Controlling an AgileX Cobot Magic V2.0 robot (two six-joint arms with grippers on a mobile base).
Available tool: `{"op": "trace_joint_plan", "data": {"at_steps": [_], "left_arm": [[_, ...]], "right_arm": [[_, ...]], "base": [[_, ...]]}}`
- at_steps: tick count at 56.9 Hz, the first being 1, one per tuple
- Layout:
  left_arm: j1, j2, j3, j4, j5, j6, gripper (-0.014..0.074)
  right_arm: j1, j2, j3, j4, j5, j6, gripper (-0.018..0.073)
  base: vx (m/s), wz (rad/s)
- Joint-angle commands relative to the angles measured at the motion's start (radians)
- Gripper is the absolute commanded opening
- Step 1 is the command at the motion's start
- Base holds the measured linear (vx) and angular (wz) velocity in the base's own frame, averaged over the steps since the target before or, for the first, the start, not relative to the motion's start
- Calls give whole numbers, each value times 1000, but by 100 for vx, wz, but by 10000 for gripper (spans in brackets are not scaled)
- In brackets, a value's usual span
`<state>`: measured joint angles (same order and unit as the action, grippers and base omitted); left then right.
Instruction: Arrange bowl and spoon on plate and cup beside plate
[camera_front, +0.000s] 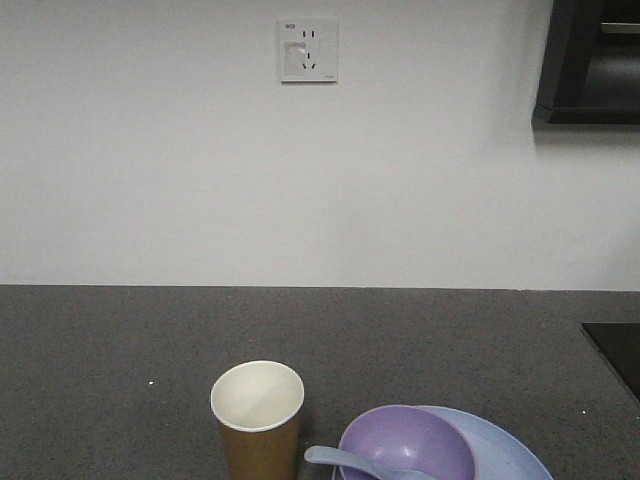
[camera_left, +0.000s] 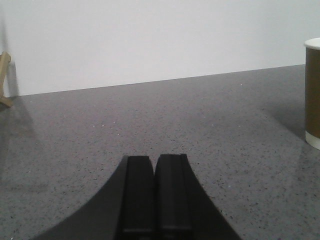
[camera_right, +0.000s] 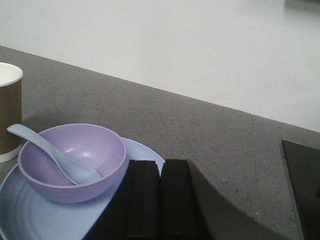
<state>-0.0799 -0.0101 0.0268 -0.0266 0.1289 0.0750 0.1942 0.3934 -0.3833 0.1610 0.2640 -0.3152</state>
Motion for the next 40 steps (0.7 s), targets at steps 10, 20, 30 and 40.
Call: {"op": "trace_joint_plan", "data": {"at_steps": [10, 20, 30, 40], "left_arm": [[-6, -6, -26, 0, -82, -6, -3], [-6, -6, -26, 0, -82, -6, -3], [-6, -6, -26, 0, -82, -6, -3], [-6, -6, -26, 0, -82, -6, -3]], "right_arm": [[-2, 4, -27, 3, -84, -10, -6], [-2, 4, -27, 3, -84, -10, -6], [-2, 4, -21, 3, -86, 1, -6], [-26, -64, 93, -104, -149, 237, -6]], "base": [[0, 0], [0, 0], [0, 0], [0, 0]]}}
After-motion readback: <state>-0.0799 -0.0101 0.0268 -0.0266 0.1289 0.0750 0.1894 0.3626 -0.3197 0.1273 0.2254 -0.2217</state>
